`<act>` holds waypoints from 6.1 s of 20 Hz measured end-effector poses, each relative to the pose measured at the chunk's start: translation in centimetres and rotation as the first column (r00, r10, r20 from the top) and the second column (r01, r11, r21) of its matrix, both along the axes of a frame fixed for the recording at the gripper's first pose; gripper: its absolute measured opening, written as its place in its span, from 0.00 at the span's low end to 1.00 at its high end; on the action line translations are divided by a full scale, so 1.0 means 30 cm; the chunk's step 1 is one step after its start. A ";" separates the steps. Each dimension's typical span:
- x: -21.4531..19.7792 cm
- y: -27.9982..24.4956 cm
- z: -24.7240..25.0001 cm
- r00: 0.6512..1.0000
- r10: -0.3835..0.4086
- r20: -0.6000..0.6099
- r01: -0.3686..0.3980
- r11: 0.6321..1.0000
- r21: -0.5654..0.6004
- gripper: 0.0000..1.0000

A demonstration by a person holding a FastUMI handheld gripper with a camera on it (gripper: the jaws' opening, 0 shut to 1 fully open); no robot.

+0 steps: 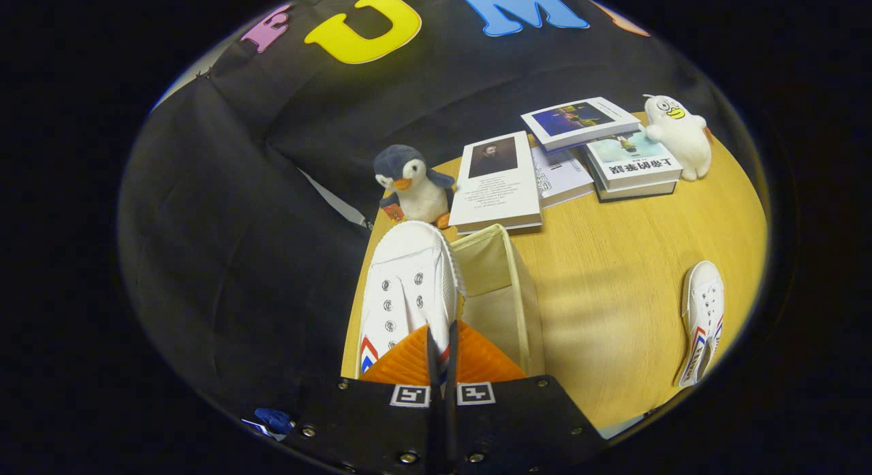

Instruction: Open the storage box then place both shoes into the box .Put the left shoe in first, then the right shoe, with the right side of both shoes facing outward in a uniform manner.

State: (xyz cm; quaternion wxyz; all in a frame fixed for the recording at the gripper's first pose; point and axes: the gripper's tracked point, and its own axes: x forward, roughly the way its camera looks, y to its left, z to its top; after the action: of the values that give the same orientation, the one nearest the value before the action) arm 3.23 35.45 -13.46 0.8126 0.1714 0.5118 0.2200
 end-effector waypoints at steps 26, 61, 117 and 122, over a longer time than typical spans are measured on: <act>-0.080 0.156 -0.087 0.987 0.154 0.047 -0.153 0.988 -0.023 0.98; 0.104 -1.175 -0.345 0.981 -0.129 0.142 0.172 0.922 -0.348 0.98; 0.001 -0.729 -0.066 0.983 -0.172 -0.067 0.160 0.976 -0.149 0.01; 0.017 -0.559 0.014 0.992 -0.117 -0.039 0.112 0.988 -0.110 0.01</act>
State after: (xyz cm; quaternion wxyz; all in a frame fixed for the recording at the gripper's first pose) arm 3.74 18.69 -13.04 0.8200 0.1615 0.5306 0.1413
